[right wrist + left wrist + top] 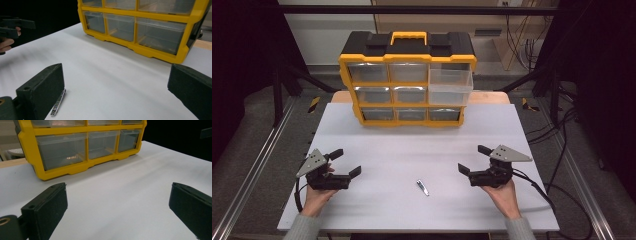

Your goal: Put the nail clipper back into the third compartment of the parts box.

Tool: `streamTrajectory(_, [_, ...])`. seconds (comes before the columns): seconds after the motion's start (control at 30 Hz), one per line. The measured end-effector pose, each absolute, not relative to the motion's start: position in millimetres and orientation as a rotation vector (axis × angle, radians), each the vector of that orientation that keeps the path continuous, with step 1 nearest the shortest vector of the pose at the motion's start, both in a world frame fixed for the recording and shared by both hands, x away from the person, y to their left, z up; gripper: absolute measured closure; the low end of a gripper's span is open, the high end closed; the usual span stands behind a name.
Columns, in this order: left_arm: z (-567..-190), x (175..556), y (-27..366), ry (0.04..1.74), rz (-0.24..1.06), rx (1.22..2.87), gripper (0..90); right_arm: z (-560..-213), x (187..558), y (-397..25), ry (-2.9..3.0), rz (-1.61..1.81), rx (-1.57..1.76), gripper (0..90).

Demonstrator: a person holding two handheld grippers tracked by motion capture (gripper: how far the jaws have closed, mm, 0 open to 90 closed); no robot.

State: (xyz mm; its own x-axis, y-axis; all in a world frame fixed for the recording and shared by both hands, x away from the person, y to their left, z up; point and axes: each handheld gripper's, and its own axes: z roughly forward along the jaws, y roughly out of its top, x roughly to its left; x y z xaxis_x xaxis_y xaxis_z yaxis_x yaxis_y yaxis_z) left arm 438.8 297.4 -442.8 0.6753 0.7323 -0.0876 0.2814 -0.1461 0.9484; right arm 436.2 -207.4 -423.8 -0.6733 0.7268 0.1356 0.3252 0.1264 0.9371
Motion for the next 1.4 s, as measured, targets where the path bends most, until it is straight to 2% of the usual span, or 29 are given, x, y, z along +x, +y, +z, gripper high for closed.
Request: streamTrajectory(1.4, [-444.4,439.6,297.2,0.829,0.475,1.730,1.8,-436.4,443.5,-137.3,2.257,1.405,0.994,1.8])
